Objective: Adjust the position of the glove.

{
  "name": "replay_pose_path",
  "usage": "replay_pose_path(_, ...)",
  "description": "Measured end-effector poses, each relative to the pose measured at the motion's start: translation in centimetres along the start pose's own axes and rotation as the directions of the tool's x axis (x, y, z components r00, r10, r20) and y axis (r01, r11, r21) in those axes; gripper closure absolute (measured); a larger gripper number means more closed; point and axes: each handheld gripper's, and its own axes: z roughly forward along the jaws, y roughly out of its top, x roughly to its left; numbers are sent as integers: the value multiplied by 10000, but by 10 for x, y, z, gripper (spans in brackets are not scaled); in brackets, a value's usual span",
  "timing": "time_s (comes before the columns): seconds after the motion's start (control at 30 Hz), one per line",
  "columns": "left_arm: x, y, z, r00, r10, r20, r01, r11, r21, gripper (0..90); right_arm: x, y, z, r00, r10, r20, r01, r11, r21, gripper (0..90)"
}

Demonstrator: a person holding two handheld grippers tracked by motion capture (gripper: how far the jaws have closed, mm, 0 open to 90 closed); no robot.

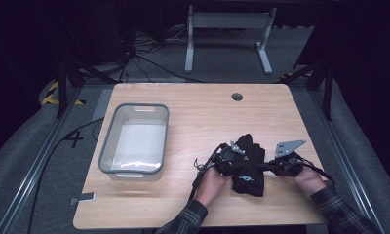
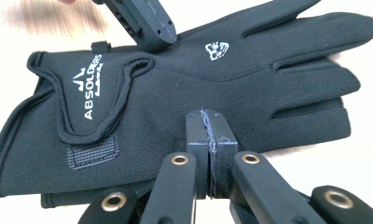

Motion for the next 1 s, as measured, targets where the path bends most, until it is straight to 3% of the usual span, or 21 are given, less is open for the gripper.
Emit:
replay_pose_path(0.1,-5,3,-7,9998,78,166,-74,9997,-226,896,-3,1,-7,9998,57,184,-52,9997,-228,900)
replay_pose_path(0.2,-16,5,-11,9986,286,437,-269,9989,-372,896,-7,-1,-6,9996,105,264,-102,9999,-115,900)
replay_pose_path(0.33,-24,5,1,9974,531,493,-534,9986,44,896,-6,-3,0,9998,39,196,-43,9998,198,900)
replay_pose_path(0.47,-21,3,2,9980,390,499,-395,9992,94,896,-5,-3,0,9999,5,161,-9,9997,233,900)
replay_pose_path(0.9,-2,-1,-7,9996,194,-198,-186,9989,439,896,9,2,10,9979,-114,-637,116,9999,36,900)
replay_pose_path(1.0,3,-3,-9,9994,115,-338,-99,9988,471,896,15,5,13,9966,-345,-744,350,9994,52,900)
